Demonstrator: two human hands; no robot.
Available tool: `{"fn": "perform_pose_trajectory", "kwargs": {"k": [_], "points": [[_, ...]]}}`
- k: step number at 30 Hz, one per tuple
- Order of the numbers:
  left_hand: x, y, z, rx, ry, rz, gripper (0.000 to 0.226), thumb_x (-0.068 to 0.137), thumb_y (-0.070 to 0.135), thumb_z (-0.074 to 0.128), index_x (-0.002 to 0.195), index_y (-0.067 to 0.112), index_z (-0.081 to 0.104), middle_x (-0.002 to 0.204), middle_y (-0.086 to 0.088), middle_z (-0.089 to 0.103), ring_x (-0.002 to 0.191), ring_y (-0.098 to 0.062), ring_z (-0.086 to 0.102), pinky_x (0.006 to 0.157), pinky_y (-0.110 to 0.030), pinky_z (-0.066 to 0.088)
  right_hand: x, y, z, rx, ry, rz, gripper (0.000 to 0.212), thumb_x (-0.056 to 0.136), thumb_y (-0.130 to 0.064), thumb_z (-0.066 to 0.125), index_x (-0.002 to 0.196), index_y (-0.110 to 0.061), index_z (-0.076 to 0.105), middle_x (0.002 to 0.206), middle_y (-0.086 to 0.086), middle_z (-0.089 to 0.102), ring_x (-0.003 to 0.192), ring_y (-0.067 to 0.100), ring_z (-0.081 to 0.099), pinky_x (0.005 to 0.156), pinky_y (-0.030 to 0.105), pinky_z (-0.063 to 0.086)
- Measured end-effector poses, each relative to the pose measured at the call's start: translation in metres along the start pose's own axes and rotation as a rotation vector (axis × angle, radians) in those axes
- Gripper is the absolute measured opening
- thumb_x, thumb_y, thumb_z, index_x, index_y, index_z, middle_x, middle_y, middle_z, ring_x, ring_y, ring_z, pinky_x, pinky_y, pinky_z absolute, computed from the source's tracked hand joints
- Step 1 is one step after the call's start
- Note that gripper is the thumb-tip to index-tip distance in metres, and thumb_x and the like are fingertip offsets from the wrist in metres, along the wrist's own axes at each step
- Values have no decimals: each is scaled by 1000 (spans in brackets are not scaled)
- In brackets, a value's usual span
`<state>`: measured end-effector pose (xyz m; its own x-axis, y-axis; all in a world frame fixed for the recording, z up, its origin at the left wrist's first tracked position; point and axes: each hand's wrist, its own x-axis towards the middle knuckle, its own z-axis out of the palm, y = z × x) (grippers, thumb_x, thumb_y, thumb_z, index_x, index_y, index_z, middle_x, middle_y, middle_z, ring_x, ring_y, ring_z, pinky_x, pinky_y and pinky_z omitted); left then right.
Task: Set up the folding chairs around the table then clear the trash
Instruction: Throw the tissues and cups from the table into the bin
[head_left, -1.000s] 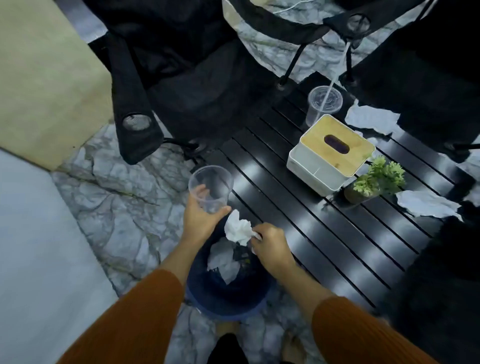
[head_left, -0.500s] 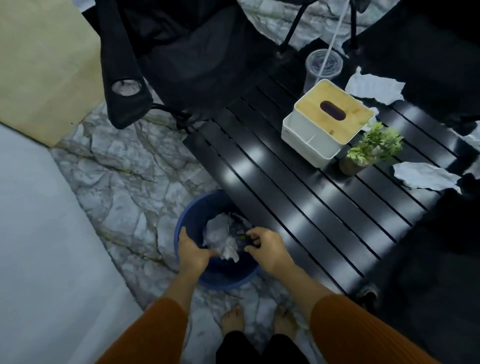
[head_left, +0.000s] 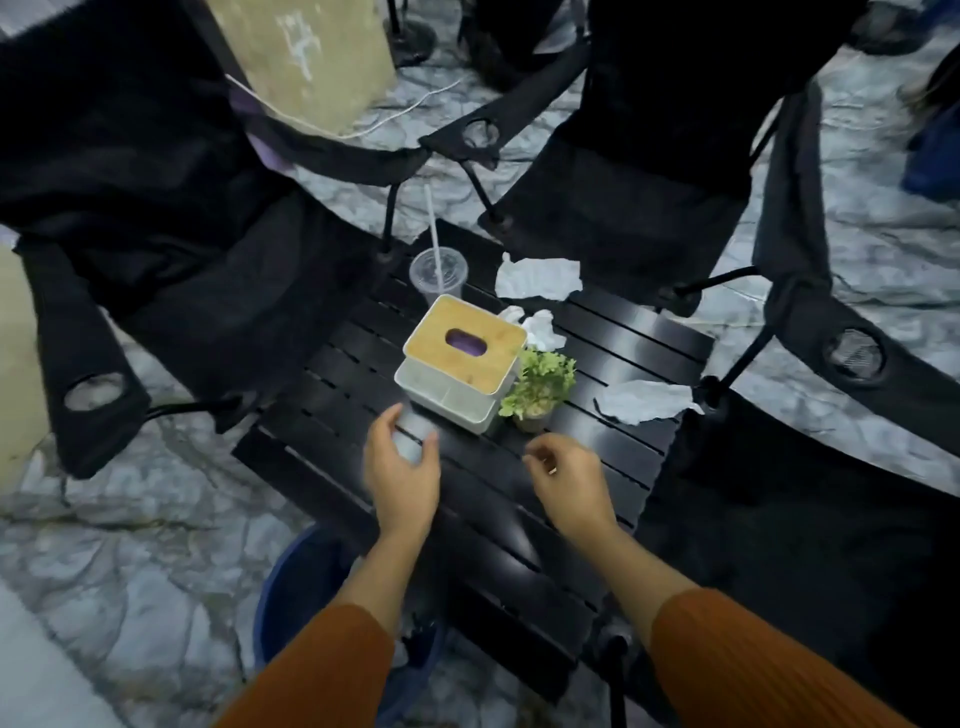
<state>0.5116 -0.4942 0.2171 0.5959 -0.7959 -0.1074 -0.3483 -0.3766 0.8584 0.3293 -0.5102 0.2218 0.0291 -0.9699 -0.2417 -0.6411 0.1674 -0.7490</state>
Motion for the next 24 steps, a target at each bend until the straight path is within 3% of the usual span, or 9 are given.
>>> {"fn": "perform_pose_trajectory", "kwargs": {"k": [3,6,13,18,22,24], "points": [[18,49,40,-31,-90,157,41,84,18,69,121,23,54,125,6,57,116,-14,51,98,-29,43,19,13,-36,25,138,74,14,90,-17,60,102,-14,67,98,3,68,89,22,63,81,36,53],[41,86,75,4,-193,295,34,82,19,69,114,21,57,109,5,59,105,-16,53,90,-22,39,40,29,-59,48,219,152,23,90,-14,59,112,-12,64,112,6,64,98,23,61,87,35,50],[108,113,154,281,-417,358,31,84,22,68,113,14,61,118,-4,57,113,-21,51,97,-29,41,89,69,-68,-23,262,327,34,89,-13,61,122,-13,56,125,6,54,113,28,52,92,41,49],[154,115,204,669,-591,326,51,81,33,70,124,11,51,131,-11,47,123,-32,44,98,-41,43,123,89,-54,-118,285,444,46,87,-18,64,131,-16,49,139,8,45,127,30,38,101,44,42],[165,101,234,936,-711,237,77,76,46,74,135,12,37,140,-12,36,129,-37,39,97,-46,43,149,100,-44,-252,207,488,75,84,-37,68,146,-31,26,158,11,17,143,33,16,113,51,31],[168,93,243,1038,-757,200,82,75,46,74,137,12,33,142,-13,33,129,-39,41,97,-45,43,158,105,-39,-268,157,530,77,84,-39,68,147,-34,24,160,10,11,146,33,11,115,52,28]]}}
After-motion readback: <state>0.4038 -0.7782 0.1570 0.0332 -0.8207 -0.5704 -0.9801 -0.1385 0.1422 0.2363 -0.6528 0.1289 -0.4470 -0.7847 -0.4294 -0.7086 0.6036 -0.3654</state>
